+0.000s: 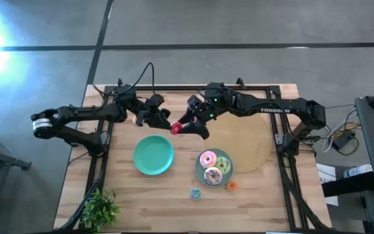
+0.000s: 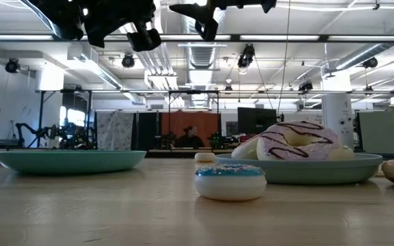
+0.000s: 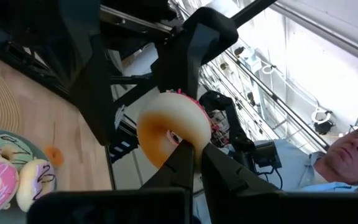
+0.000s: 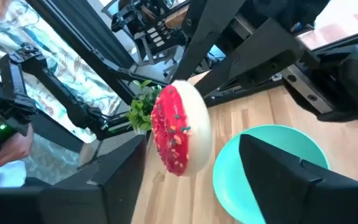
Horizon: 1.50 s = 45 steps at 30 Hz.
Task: Pick & Place donuts
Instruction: Put the small red donut on the green plate
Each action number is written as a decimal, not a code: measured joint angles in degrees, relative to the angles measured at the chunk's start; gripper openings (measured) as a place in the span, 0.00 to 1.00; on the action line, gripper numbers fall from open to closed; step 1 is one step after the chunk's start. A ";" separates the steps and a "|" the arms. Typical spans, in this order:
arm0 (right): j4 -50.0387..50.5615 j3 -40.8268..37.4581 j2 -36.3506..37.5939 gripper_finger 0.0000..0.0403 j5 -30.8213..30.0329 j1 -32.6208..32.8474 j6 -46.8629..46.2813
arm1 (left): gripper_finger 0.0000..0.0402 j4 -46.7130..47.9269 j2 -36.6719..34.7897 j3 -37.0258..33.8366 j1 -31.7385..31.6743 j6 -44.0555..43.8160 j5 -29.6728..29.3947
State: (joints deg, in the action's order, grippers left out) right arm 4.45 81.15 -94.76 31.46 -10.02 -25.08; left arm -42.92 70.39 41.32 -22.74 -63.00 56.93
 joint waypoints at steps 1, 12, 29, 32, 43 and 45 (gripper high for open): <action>0.04 -0.11 0.00 0.58 0.00 0.00 0.00 | 0.00 0.00 0.00 0.00 0.00 0.00 -0.05; 0.01 -1.14 0.00 0.30 -0.01 0.00 -0.11 | 0.00 0.34 0.01 -0.15 0.00 1.17 -2.27; 0.83 -1.31 -0.02 0.03 -3.25 -0.06 -0.45 | 0.06 6.54 -0.04 -0.24 -0.84 4.50 -6.75; 2.99 -1.32 -0.02 0.03 -3.33 -0.07 -0.72 | 0.12 11.21 -0.09 -0.24 -1.36 5.63 -7.45; 10.85 -4.20 -0.02 0.03 -7.08 0.00 -6.90 | 0.26 45.78 -6.72 -0.42 -1.56 17.42 -20.62; 9.61 -5.76 -0.02 0.03 -7.17 0.00 -9.97 | 0.26 49.35 -10.23 -0.44 -0.80 19.70 -25.18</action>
State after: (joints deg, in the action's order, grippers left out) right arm 14.06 75.39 -94.78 24.29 -10.02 -35.05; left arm 6.44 60.16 40.88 -23.54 -43.30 31.74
